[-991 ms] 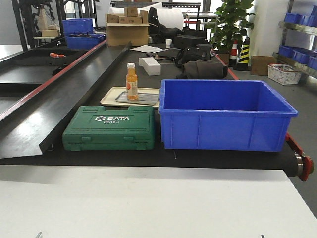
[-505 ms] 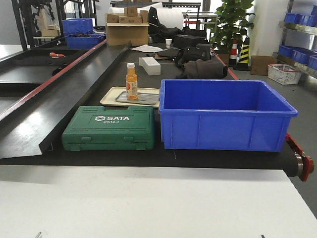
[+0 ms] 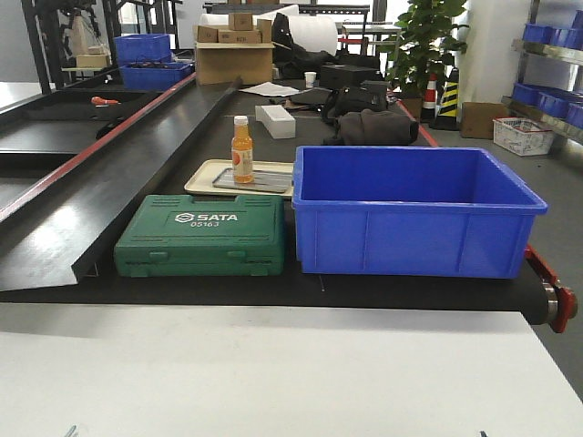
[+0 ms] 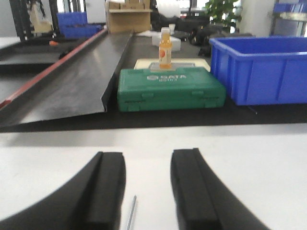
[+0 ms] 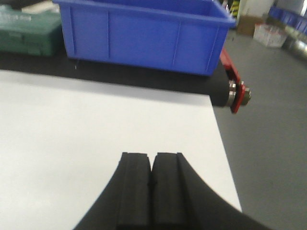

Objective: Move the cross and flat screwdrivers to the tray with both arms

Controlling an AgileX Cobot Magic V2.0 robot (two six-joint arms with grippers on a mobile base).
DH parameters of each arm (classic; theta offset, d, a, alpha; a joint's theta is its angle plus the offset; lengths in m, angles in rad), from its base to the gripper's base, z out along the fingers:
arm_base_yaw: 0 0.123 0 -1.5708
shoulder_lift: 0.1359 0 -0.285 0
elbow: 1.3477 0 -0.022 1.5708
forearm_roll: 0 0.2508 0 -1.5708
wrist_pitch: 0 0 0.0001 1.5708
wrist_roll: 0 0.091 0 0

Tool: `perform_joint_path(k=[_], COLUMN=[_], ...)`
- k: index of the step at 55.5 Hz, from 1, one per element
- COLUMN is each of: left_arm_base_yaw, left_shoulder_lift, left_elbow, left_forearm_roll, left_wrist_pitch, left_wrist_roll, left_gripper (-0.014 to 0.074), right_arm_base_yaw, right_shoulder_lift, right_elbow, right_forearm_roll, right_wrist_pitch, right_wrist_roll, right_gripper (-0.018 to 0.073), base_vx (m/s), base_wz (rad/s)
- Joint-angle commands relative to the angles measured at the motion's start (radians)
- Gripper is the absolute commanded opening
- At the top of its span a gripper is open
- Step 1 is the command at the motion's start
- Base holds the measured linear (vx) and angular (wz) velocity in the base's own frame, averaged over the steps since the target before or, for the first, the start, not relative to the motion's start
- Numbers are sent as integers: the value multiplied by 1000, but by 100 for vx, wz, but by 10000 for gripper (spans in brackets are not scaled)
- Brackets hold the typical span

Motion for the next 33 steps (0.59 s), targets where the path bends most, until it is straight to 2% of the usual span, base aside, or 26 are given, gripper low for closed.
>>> perform_joint_path(k=[1,10,17,19,24,28,33], left_arm_base_yaw=[-1,-1,-1,-1,10,42,96], left_shoulder_lift=[79,179,255,285,385,488,622], left_elbow=[-37,-37,-76,-115,-228,-312,-423], left_forearm_roll=[-9,-9,-9,-9,17,53,75], left_wrist_pitch=[-99,-119,-54,-8,132,225,323], left_wrist_roll=[-4,-19,-64,-72,-72,-74,-83], left_gripper=[468,472,475,479,491,499,501], right_arm_base_yaw=[-5,-5,-5,-5,-5,-5,-5], right_shoulder_lift=[102,265,364,387,465,537,620], right_elbow=[-34,-34,-38,-57,-175,-265,-372], right_forearm_roll=[-12,-12,9,15,32,35,35], right_wrist_pitch=[-57,-115,-161,-123,114,275,376], right_wrist_roll=[15,46,75,83,97,95,94], right_gripper=[190,394,481,489,491,491,491], base_vx=[0,0,0,0,0,0,0], base_wz=[0,0,0,0,0,0,0])
